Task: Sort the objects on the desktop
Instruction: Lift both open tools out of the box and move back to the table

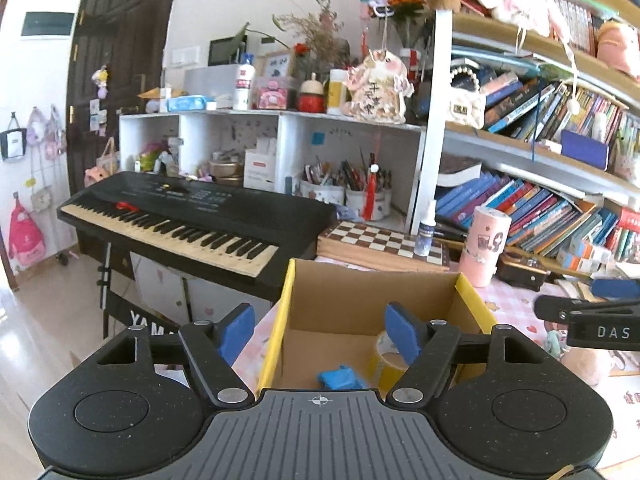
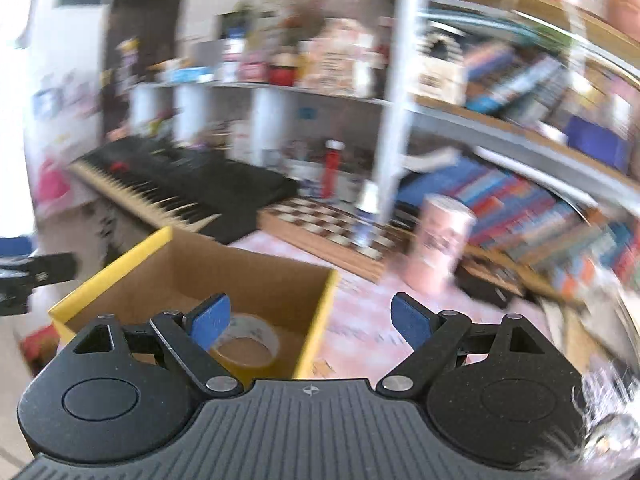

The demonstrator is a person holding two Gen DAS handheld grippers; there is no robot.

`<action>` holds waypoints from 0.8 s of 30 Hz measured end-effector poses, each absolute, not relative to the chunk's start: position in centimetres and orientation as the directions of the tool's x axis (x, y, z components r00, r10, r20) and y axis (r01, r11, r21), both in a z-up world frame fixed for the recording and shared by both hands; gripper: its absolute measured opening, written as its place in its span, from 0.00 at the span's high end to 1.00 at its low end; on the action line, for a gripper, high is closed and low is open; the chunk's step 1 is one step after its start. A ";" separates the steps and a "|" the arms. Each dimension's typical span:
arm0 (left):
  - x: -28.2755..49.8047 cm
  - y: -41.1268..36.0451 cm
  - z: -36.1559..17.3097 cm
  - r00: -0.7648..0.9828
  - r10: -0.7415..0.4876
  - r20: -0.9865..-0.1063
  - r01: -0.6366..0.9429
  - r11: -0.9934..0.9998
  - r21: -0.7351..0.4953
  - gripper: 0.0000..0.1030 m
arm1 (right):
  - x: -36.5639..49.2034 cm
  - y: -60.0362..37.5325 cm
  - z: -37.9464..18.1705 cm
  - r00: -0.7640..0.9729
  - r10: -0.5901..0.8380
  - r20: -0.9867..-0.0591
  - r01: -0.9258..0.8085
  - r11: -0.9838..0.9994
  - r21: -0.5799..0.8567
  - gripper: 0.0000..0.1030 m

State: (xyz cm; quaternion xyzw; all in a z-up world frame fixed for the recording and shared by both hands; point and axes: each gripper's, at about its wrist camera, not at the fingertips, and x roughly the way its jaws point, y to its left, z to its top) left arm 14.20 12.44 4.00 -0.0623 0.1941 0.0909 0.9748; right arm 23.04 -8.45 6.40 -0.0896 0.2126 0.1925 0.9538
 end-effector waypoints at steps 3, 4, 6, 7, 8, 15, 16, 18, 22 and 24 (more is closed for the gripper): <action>12.6 12.5 3.7 0.907 0.159 -0.391 -0.207 0.975 -0.082 0.28 | 21.0 -9.4 5.6 0.857 0.265 -0.442 -0.318 0.947 -0.049 0.16; 12.0 12.5 3.5 0.906 0.159 -0.392 -0.207 0.975 -0.084 0.28 | 20.1 -9.6 5.3 0.862 0.244 -0.444 -0.293 0.955 -0.043 0.16; 10.9 12.6 3.3 0.904 0.155 -0.398 -0.206 0.975 -0.089 0.28 | 18.6 -9.7 4.7 0.867 0.218 -0.449 -0.262 0.964 -0.037 0.16; 10.4 12.7 3.2 0.903 0.153 -0.402 -0.205 0.975 -0.090 0.28 | 17.7 -9.8 4.4 0.869 0.204 -0.451 -0.245 0.969 -0.035 0.16; 9.8 12.7 3.1 0.902 0.151 -0.404 -0.204 0.975 -0.091 0.28 | 16.8 -9.9 4.2 0.870 0.192 -0.455 -0.230 0.973 -0.030 0.16; 5.5 12.6 2.6 0.902 0.135 -0.410 -0.184 0.979 -0.084 0.28 | 10.6 -9.3 2.9 0.869 0.152 -0.471 -0.189 0.982 -0.032 0.18; 5.0 12.5 2.6 0.900 0.132 -0.415 -0.181 0.980 -0.081 0.28 | 9.8 -9.1 2.7 0.868 0.150 -0.473 -0.189 0.981 -0.034 0.18; 4.0 12.4 2.3 0.898 0.127 -0.421 -0.174 0.982 -0.076 0.28 | 8.3 -8.8 2.5 0.867 0.150 -0.475 -0.192 0.980 -0.042 0.18; 2.5 12.0 1.5 0.889 0.107 -0.445 -0.152 0.986 -0.066 0.28 | 5.4 -8.2 1.6 0.867 0.139 -0.478 -0.202 0.976 -0.082 0.18; 1.7 11.7 1.0 0.884 0.095 -0.458 -0.139 0.988 -0.063 0.28 | 4.2 -8.1 1.1 0.864 0.133 -0.485 -0.204 0.974 -0.096 0.18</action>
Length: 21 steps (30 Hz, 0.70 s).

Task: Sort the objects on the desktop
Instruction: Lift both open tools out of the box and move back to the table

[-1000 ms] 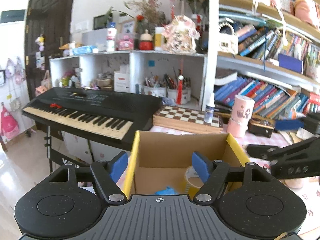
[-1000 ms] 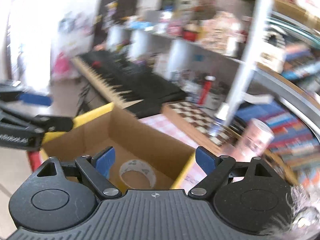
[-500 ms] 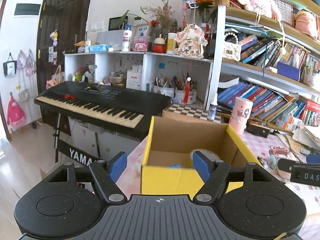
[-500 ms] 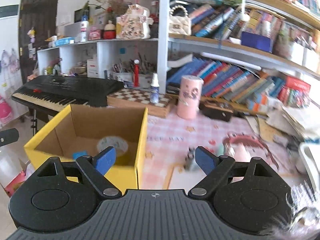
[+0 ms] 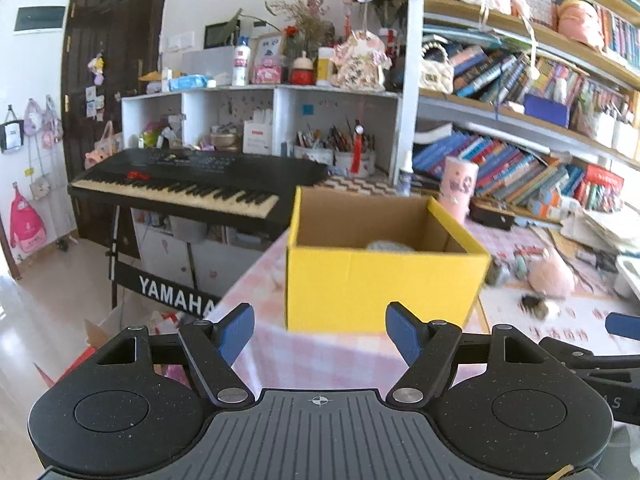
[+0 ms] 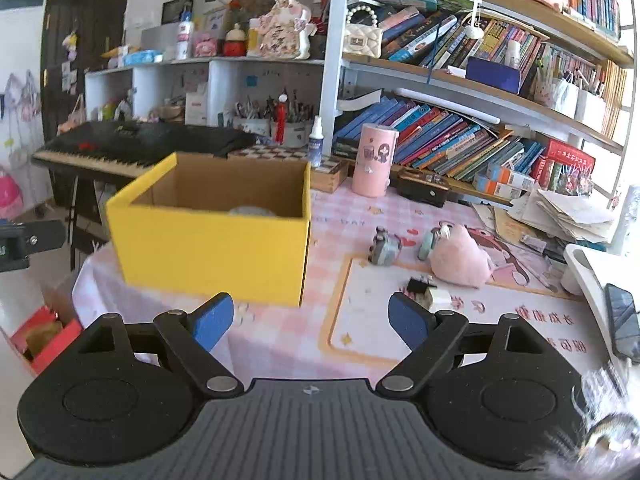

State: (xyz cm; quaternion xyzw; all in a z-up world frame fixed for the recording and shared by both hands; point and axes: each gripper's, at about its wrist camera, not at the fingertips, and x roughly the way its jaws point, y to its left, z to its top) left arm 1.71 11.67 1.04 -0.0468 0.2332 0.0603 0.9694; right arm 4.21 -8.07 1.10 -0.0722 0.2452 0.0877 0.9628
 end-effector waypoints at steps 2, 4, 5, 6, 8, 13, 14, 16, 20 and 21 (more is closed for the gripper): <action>1.1 11.2 0.5 0.877 0.077 -0.475 -0.118 0.991 -0.058 0.28 | 3.1 -8.0 0.5 0.858 0.124 -0.498 -0.204 0.973 -0.110 0.18; 0.7 10.8 0.1 0.869 0.057 -0.491 -0.095 0.994 -0.053 0.28 | 2.2 -8.0 0.0 0.852 0.117 -0.510 -0.206 0.971 -0.123 0.18; 0.6 10.5 0.0 0.866 0.047 -0.497 -0.082 0.995 -0.050 0.28 | 1.8 -8.0 -0.3 0.849 0.110 -0.517 -0.205 0.970 -0.130 0.18; 0.5 10.1 -0.1 0.864 0.036 -0.503 -0.068 0.997 -0.045 0.28 | 1.5 -8.1 -0.5 0.844 0.105 -0.527 -0.202 0.971 -0.131 0.18; 0.5 9.5 -0.4 0.860 0.015 -0.511 -0.038 0.999 -0.034 0.28 | 1.1 -8.4 -0.9 0.833 0.098 -0.544 -0.194 0.973 -0.122 0.18; 1.1 7.9 -0.8 0.847 -0.031 -0.530 0.019 0.999 -0.027 0.28 | 1.0 -9.5 -1.5 0.815 0.065 -0.576 -0.153 0.983 -0.106 0.17; 1.3 7.6 -0.8 0.846 -0.037 -0.532 0.027 0.999 -0.027 0.28 | 1.0 -9.8 -1.7 0.811 0.058 -0.582 -0.145 0.984 -0.104 0.17; 1.7 7.0 -0.9 0.843 -0.054 -0.536 0.044 0.999 -0.031 0.28 | 1.1 -10.4 -1.8 0.806 0.040 -0.591 -0.125 0.987 -0.103 0.17; 2.4 5.3 -1.1 0.831 -0.095 -0.548 0.089 0.995 -0.038 0.28 | 1.4 -11.9 -1.9 0.797 0.005 -0.603 -0.087 0.990 -0.107 0.17; 2.7 4.7 -1.2 0.827 -0.107 -0.552 0.104 0.994 -0.037 0.28 | 1.5 -12.4 -1.9 0.797 -0.001 -0.604 -0.079 0.991 -0.106 0.17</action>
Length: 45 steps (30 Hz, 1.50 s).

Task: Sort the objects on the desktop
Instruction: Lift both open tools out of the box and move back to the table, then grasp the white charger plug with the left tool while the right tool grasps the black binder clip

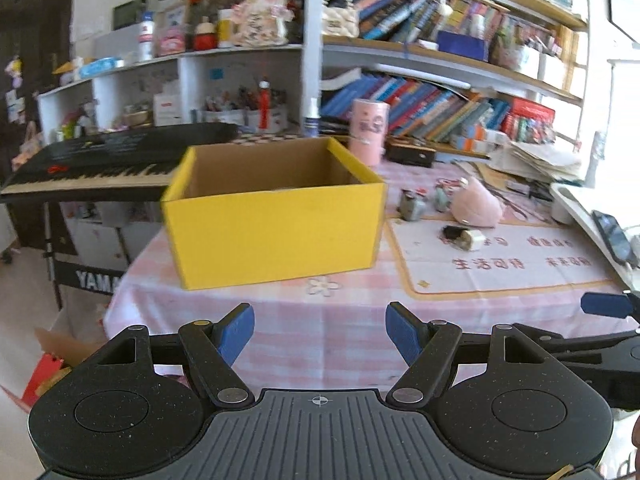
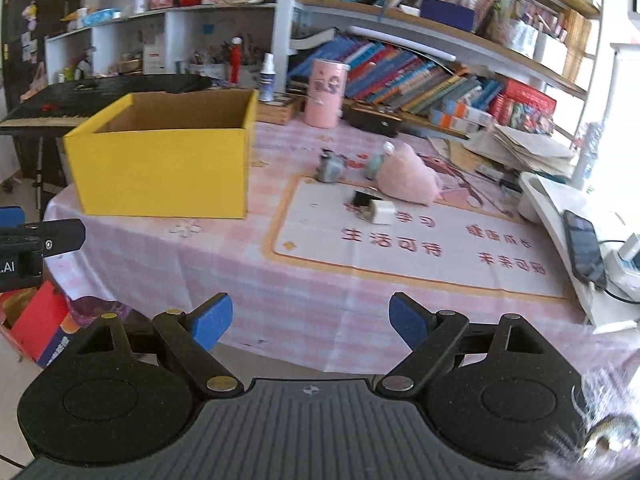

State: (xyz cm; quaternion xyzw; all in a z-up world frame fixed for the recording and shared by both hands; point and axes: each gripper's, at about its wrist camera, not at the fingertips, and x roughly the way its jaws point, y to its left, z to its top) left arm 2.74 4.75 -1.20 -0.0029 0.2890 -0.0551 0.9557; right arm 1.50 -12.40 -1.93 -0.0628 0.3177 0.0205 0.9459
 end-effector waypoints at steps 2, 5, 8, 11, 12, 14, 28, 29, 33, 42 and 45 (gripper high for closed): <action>3.2 3.8 -1.3 0.821 -0.126 -0.557 0.127 0.991 -0.037 0.28 | 1.7 -13.3 -1.9 0.795 -0.016 -0.607 -0.060 0.993 -0.104 0.17; 4.1 2.3 -1.5 0.809 -0.151 -0.568 0.154 0.987 -0.044 0.28 | 2.1 -14.8 -1.9 0.792 -0.037 -0.609 -0.034 0.994 -0.106 0.17; 4.9 0.9 -1.7 0.795 -0.177 -0.581 0.182 0.982 -0.049 0.28 | 2.5 -16.2 -2.0 0.785 -0.055 -0.617 -0.016 0.994 -0.110 0.18; 5.8 -0.7 -1.8 0.779 -0.201 -0.594 0.215 0.975 -0.048 0.28 | 3.1 -17.7 -2.0 0.774 -0.077 -0.629 0.009 0.994 -0.111 0.18; 6.1 -1.3 -1.9 0.773 -0.208 -0.599 0.225 0.973 -0.047 0.28 | 3.3 -18.2 -2.1 0.770 -0.083 -0.633 0.017 0.994 -0.110 0.18; 6.7 -2.2 -2.0 0.763 -0.218 -0.608 0.239 0.970 -0.048 0.28 | 3.7 -19.2 -2.2 0.761 -0.093 -0.642 0.031 0.994 -0.108 0.18; 11.4 -8.9 -3.0 0.707 -0.256 -0.660 0.305 0.951 -0.042 0.29 | 7.5 -25.4 -2.9 0.721 -0.123 -0.682 0.087 0.992 -0.086 0.18; 11.8 -9.4 -3.1 0.707 -0.256 -0.659 0.308 0.951 -0.039 0.30 | 7.9 -25.8 -2.9 0.720 -0.122 -0.683 0.089 0.992 -0.084 0.18; 13.6 -11.1 -3.3 0.714 -0.242 -0.657 0.297 0.954 -0.029 0.30 | 9.4 -27.5 -2.9 0.721 -0.120 -0.682 0.100 0.993 -0.069 0.18; 18.2 -14.9 -4.8 0.712 -0.225 -0.666 0.238 0.969 -0.073 0.38 | 12.9 -30.8 -2.2 0.749 -0.106 -0.655 0.093 0.994 -0.055 0.18; 19.8 -16.0 -5.5 0.715 -0.206 -0.668 0.216 0.974 -0.070 0.38 | 14.1 -31.8 -2.1 0.757 -0.094 -0.647 0.081 0.996 -0.050 0.18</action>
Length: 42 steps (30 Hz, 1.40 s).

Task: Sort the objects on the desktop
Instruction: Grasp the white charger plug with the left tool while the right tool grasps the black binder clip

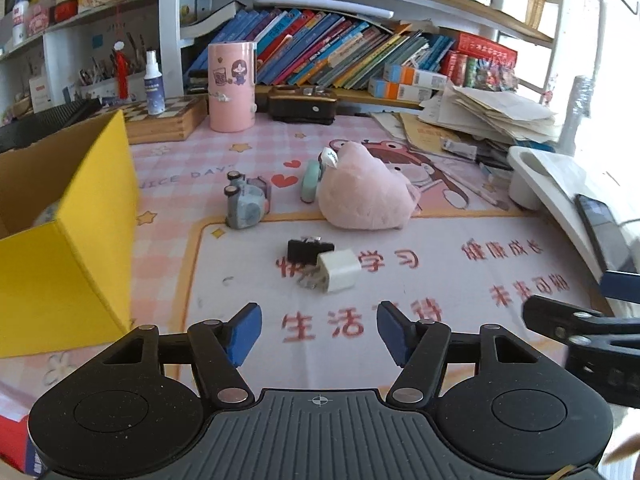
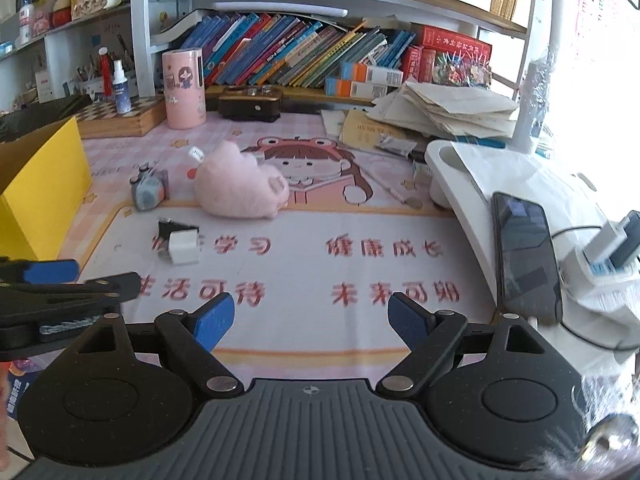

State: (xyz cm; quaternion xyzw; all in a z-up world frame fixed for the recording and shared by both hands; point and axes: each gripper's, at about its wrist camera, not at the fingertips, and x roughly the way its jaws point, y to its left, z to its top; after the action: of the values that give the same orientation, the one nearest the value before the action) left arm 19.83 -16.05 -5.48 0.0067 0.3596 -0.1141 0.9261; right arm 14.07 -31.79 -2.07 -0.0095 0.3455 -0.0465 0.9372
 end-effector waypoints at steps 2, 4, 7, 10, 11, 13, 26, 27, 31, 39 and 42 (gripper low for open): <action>21.0 -16.7 -6.0 0.717 -0.191 -0.670 0.198 0.978 -0.067 0.38 | 14.8 -32.3 -2.0 0.761 -0.082 -0.644 0.071 0.997 -0.044 0.18; 22.2 -17.4 -6.5 0.719 -0.178 -0.672 0.182 0.981 -0.065 0.38 | 15.6 -32.8 -2.0 0.767 -0.072 -0.637 0.059 0.997 -0.041 0.18; 23.8 -18.4 -7.4 0.712 -0.158 -0.684 0.168 0.984 -0.052 0.38 | 16.3 -33.3 -1.7 0.778 -0.063 -0.625 0.042 0.998 -0.048 0.18; 25.0 -19.2 -8.3 0.707 -0.135 -0.695 0.149 0.988 -0.040 0.38 | 17.2 -34.0 -1.6 0.784 -0.060 -0.618 0.030 0.998 -0.058 0.18; 25.3 -19.4 -8.6 0.705 -0.128 -0.698 0.142 0.989 -0.037 0.38 | 17.5 -34.1 -1.6 0.785 -0.059 -0.617 0.027 0.998 -0.060 0.18; 25.8 -19.8 -9.0 0.701 -0.118 -0.703 0.133 0.991 -0.033 0.42 | 18.0 -34.5 -1.7 0.785 -0.060 -0.616 0.024 0.998 -0.066 0.18; 23.3 -15.9 -6.4 0.704 -0.115 -0.701 0.103 0.993 -0.059 0.57 | 21.3 -34.2 -2.8 0.763 0.030 -0.645 -0.053 0.998 -0.017 0.18; 22.7 -15.1 -6.0 0.706 -0.099 -0.701 0.088 0.995 -0.053 0.57 | 21.7 -33.7 -3.0 0.758 0.052 -0.650 -0.072 0.997 -0.005 0.18; 20.7 -12.5 -4.9 0.723 -0.030 -0.691 0.026 1.000 -0.016 0.57 | 23.3 -31.2 -4.1 0.734 0.133 -0.666 -0.158 0.987 0.024 0.21; 17.6 -8.5 -3.3 0.734 0.085 -0.674 -0.093 0.995 0.024 0.57 | 27.4 -26.0 -7.2 0.679 0.217 -0.702 -0.215 0.972 0.092 0.49; 16.7 -7.6 -3.0 0.732 0.110 -0.672 -0.121 0.992 0.031 0.57 | 28.6 -24.2 -8.3 0.677 0.201 -0.708 -0.189 0.977 0.096 0.49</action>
State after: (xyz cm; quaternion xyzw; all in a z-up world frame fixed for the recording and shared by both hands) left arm 16.71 -7.56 -2.98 -0.0072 0.3608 0.0621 0.9306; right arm 28.65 -24.19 -8.29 0.0074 0.3874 0.1066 0.9157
